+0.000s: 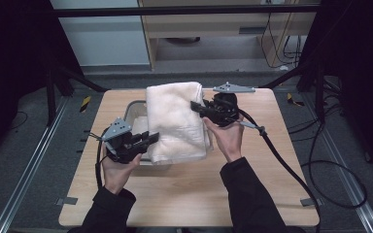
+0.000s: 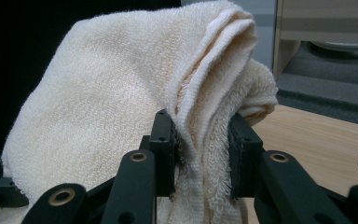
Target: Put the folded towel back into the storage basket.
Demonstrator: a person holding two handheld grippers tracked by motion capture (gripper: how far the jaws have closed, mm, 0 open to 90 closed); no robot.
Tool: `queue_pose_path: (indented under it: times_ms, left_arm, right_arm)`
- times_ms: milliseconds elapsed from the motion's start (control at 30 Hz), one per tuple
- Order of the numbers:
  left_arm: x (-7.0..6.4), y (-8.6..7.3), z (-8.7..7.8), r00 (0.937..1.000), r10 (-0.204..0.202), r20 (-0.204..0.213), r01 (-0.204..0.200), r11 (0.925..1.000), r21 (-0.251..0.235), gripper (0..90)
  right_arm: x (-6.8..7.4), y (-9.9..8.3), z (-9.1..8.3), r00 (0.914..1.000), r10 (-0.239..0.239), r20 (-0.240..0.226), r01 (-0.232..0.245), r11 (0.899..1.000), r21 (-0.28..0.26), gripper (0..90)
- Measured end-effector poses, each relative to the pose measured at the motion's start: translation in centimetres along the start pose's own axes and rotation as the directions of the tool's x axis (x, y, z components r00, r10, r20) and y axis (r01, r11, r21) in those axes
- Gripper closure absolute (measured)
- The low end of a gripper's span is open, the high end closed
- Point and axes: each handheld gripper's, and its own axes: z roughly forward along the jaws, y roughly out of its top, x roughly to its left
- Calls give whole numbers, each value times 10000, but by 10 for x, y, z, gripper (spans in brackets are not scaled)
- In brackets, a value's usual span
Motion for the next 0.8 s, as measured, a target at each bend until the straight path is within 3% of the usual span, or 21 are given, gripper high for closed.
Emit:
queue_pose_path:
  times_ms: [500,800]
  left_arm:
    - [21,-3,-18,9986,-203,-482,195,9997,-170,757]
    - [35,-8,-29,9957,-530,-764,511,9983,-274,756]
  right_arm:
    - [19,10,25,9996,-206,-187,206,9998,-28,680]
    - [30,10,45,9991,-251,-333,252,9997,34,681]
